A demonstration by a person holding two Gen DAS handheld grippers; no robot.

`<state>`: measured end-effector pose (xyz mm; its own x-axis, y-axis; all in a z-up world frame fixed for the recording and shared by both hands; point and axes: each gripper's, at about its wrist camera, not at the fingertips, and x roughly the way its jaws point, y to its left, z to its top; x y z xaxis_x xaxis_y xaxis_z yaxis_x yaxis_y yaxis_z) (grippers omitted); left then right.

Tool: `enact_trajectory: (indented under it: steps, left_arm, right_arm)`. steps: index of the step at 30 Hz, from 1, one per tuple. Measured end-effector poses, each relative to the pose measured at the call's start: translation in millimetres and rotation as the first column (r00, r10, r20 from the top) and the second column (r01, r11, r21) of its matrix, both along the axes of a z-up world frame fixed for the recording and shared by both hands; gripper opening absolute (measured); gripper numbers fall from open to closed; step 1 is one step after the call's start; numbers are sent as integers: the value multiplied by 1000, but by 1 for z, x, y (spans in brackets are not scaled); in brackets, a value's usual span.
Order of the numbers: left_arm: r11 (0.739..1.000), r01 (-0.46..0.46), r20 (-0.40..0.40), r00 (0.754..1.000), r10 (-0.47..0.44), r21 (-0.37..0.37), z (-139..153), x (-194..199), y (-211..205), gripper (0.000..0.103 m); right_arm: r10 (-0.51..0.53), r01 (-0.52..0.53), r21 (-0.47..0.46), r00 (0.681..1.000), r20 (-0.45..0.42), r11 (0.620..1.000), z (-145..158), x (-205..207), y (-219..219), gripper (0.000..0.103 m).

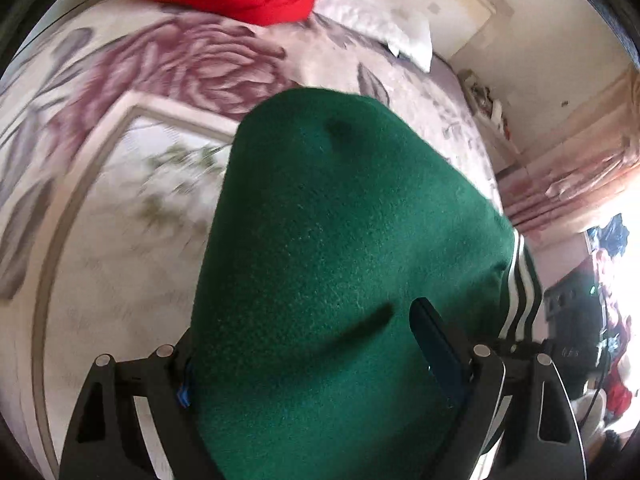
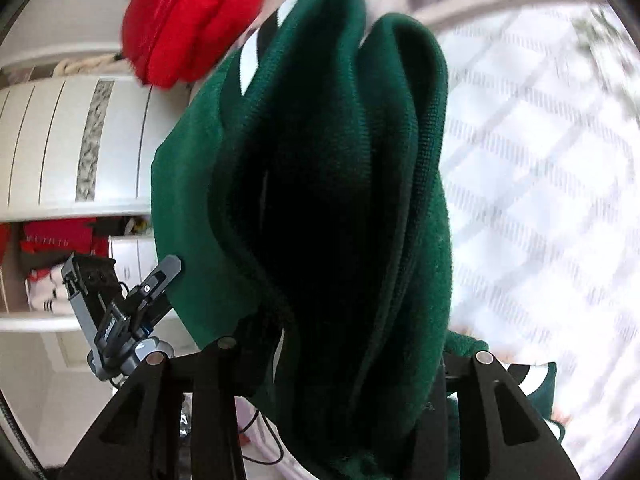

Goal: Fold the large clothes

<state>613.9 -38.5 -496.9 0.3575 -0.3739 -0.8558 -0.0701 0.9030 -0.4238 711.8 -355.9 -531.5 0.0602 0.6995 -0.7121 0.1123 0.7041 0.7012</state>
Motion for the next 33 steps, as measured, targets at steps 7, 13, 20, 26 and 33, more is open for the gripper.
enact_trajectory:
  steps: [7,13,20,26,33]
  left_arm:
    - [984,121,-120,987,-106,129,-85,90,-28,83]
    - [979,160,-128,981,-144,125,-88,95,-26,88]
    - [930,120,-10,992,-124,347,-35,41,-33,89]
    - [916,61,53,995,-90,398,23,-22,-41,103]
    - [921,14,155,985,-81,390,130,-95,-45,103]
  right_arm:
    - [-19,13,-97,998,-60,995,-66,118,-21,43]
    - [-45,33,-115,994,-98,993,-88,127,-17,61]
    - [43,16,-628,996,78,778,-17,57,28,92]
    - [47,114,-780,982,181,616,49,-30,82,103]
    - [40,236,-836,955,293,495,151,-119,125,103]
